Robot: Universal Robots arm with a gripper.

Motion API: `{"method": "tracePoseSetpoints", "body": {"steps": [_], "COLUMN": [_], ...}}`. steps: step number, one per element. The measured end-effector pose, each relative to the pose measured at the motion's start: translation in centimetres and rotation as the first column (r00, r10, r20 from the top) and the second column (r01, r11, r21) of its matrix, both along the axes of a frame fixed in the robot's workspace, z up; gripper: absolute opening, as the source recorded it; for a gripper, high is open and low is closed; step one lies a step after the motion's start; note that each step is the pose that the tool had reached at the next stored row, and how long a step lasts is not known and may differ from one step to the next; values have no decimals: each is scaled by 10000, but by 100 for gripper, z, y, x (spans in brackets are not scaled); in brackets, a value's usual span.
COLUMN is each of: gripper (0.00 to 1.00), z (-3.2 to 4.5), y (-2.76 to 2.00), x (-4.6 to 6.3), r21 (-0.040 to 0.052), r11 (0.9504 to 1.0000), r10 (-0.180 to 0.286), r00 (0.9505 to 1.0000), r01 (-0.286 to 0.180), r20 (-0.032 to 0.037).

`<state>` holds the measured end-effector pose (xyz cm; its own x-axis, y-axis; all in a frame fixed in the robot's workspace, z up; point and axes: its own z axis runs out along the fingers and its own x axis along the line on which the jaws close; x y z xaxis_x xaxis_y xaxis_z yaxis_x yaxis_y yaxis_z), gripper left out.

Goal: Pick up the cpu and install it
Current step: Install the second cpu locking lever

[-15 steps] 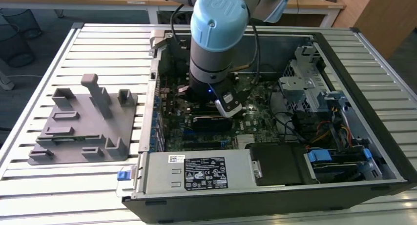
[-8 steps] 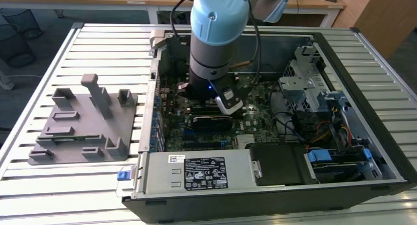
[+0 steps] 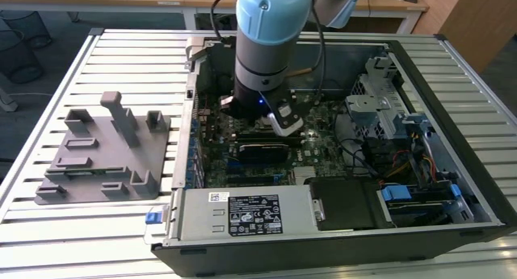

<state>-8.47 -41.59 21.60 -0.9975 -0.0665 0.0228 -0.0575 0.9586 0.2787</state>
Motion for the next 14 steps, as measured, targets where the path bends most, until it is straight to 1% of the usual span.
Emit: {"method": "tracePoseSetpoints", "body": {"steps": [2, 8, 14], "gripper": [11, 11, 11], "z": [73, 155, 294], "y": [1, 1, 1], "x": [0, 0, 0], "r21": [-2, 2, 1], "r11": [10000, 10000, 10000], "r10": [1, 0, 0], "r00": [10000, 10000, 10000], "r01": [-1, 0, 0], "r20": [2, 6, 6]}}
